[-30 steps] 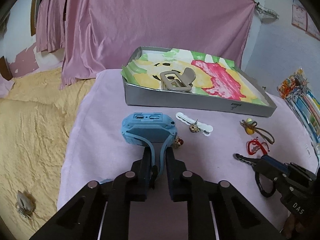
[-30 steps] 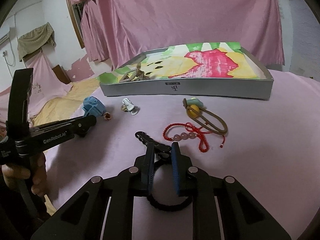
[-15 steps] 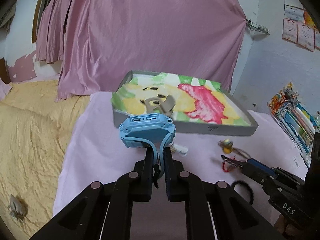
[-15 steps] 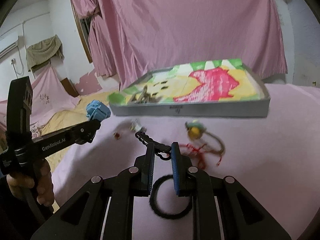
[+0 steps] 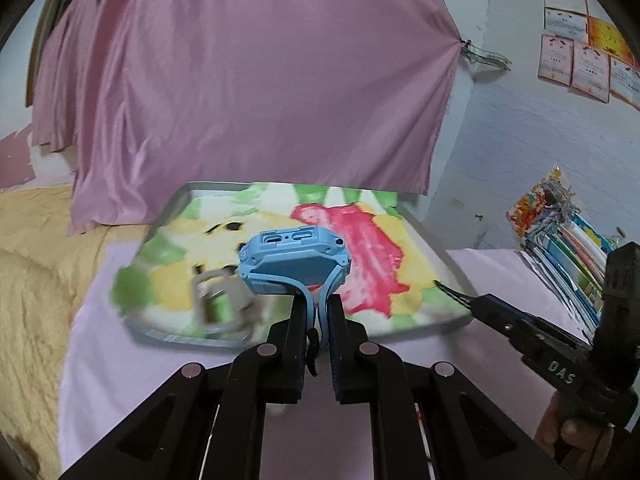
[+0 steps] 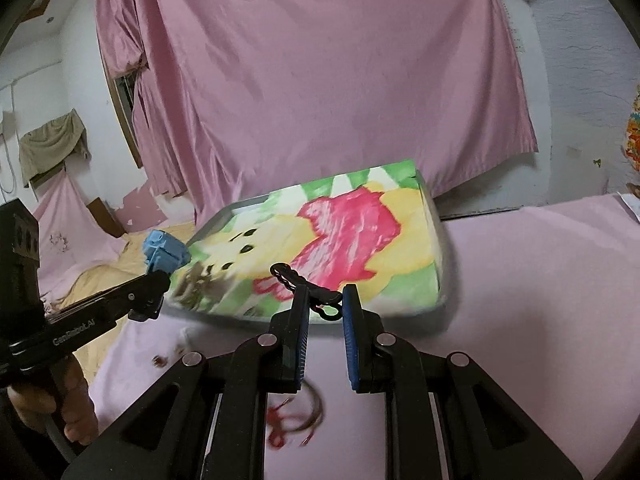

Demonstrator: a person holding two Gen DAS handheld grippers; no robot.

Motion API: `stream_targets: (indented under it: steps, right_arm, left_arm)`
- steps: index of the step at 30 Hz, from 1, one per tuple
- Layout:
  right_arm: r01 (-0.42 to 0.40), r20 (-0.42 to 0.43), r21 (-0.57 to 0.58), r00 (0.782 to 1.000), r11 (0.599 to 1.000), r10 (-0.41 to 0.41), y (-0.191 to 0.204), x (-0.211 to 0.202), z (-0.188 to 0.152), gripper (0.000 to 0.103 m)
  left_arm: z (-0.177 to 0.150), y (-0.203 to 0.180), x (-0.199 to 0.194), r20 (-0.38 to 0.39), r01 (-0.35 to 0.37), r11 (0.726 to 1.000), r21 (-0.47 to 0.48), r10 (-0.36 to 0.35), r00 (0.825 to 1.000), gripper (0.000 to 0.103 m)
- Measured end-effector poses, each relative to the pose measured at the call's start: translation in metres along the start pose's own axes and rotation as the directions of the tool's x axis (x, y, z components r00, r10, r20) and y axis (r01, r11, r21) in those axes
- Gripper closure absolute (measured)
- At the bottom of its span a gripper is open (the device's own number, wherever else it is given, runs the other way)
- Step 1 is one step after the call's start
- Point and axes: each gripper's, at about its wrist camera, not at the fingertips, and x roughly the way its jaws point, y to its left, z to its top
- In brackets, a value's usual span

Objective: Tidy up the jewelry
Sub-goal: 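Carry the smartwatch and black clip into the tray and open both tools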

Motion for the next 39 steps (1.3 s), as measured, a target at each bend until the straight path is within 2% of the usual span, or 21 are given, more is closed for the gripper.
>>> stream_targets:
  steps: [3, 9, 18, 21, 25, 27, 32, 34, 35, 36, 37, 39]
  right_arm:
    - [-0.002, -0.026, -0.010, 1.000, 1.000, 0.002, -0.005, 0.016, 0.008, 0.088]
    - [0.015, -0.101, -0.051, 0.995, 0.999, -0.020, -0.005, 0.049, 0.016, 0.088]
    - [0.056, -0.177, -0.096, 0.982, 0.994, -0.072, -0.005, 0.068, 0.017, 0.088]
    - [0.066, -0.189, -0.109, 0.978, 0.992, -0.086, -0.008, 0.072, 0.017, 0.088]
    - [0.071, -0.205, -0.118, 0.974, 0.990, -0.094, -0.007, 0.075, 0.017, 0.088]
    - [0.073, -0.209, -0.121, 0.973, 0.990, -0.097, -0.007, 0.075, 0.017, 0.088]
    - [0.078, -0.215, -0.116, 0.971, 0.990, -0.101, -0.007, 0.075, 0.017, 0.087]
    - [0.070, -0.208, -0.101, 0.974, 0.992, -0.090, -0.009, 0.072, 0.017, 0.080]
    - [0.068, -0.204, -0.096, 0.975, 0.993, -0.086, -0.009, 0.071, 0.016, 0.070]
    - [0.070, -0.194, -0.093, 0.977, 0.993, -0.087, -0.010, 0.068, 0.015, 0.064]
    - [0.070, -0.183, -0.092, 0.979, 0.993, -0.086, -0.010, 0.065, 0.014, 0.064]
    - [0.073, -0.165, -0.086, 0.982, 0.994, -0.086, -0.012, 0.058, 0.013, 0.064]
  left_arm:
    - [0.007, -0.007, 0.020, -0.039, 0.019, 1.000, 0.004, -0.019, 0.999, 0.093]
    - [0.008, -0.011, 0.056, -0.140, 0.003, 1.000, -0.003, -0.004, 0.990, 0.093]
    - [0.011, -0.013, 0.072, -0.205, -0.052, 0.999, 0.012, 0.053, 0.977, 0.090]
    - [0.011, -0.019, 0.073, -0.207, -0.064, 0.996, 0.056, 0.074, 0.975, 0.090]
    - [0.006, -0.026, 0.084, -0.267, -0.089, 0.990, 0.107, 0.115, 0.957, 0.089]
    - [0.004, -0.026, 0.086, -0.276, -0.097, 0.989, 0.107, 0.123, 0.953, 0.085]
    - [0.004, -0.022, 0.083, -0.269, -0.094, 0.993, 0.071, 0.110, 0.957, 0.074]
    - [0.003, -0.020, 0.081, -0.264, -0.096, 0.994, 0.059, 0.108, 0.959, 0.072]
    - [0.002, -0.018, 0.078, -0.259, -0.096, 0.994, 0.048, 0.105, 0.960, 0.072]
    - [0.001, -0.017, 0.074, -0.250, -0.094, 0.995, 0.036, 0.100, 0.963, 0.070]
    - [0.001, -0.016, 0.073, -0.244, -0.092, 0.995, 0.031, 0.097, 0.965, 0.068]
    - [0.000, -0.015, 0.065, -0.221, -0.091, 0.996, 0.015, 0.092, 0.971, 0.053]
